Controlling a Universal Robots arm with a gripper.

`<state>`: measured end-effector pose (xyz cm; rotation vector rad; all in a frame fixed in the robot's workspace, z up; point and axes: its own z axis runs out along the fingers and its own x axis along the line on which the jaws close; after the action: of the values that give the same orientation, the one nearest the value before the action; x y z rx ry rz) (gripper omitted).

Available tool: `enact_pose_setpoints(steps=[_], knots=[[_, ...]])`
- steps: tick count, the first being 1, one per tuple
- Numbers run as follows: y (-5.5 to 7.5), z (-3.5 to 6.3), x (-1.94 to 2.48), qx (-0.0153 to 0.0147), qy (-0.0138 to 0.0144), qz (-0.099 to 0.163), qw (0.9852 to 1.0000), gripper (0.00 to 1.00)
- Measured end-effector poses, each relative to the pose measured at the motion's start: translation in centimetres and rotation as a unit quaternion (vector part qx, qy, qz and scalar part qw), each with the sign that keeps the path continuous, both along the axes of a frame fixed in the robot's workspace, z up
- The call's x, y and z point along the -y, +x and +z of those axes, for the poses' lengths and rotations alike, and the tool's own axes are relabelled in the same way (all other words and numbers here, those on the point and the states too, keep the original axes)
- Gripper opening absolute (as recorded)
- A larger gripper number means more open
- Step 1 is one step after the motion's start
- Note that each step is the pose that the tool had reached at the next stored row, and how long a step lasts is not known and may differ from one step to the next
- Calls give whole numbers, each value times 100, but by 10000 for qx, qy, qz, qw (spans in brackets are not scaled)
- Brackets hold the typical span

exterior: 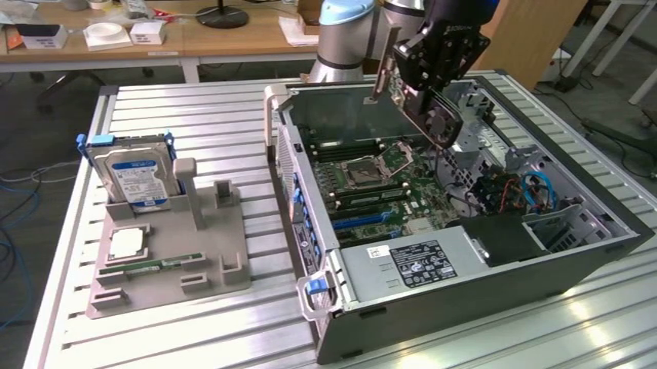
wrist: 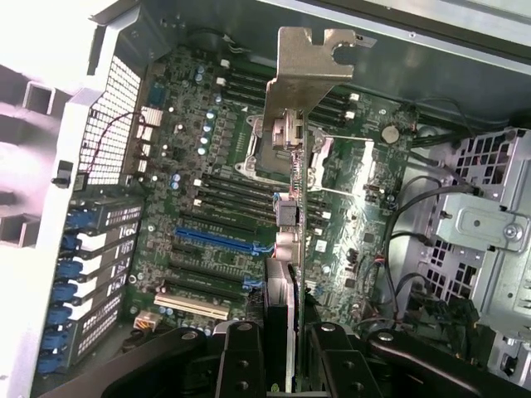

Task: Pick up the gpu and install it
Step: 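Insert the gpu into the slot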

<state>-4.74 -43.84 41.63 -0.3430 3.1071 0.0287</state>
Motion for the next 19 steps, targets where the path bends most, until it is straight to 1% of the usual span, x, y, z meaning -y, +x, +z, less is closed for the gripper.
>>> enact_pose_setpoints(steps=[13,19], knots=[[0,0,1,0,0,247,9997,27],[0,0,1,0,0,416,9991,27]])
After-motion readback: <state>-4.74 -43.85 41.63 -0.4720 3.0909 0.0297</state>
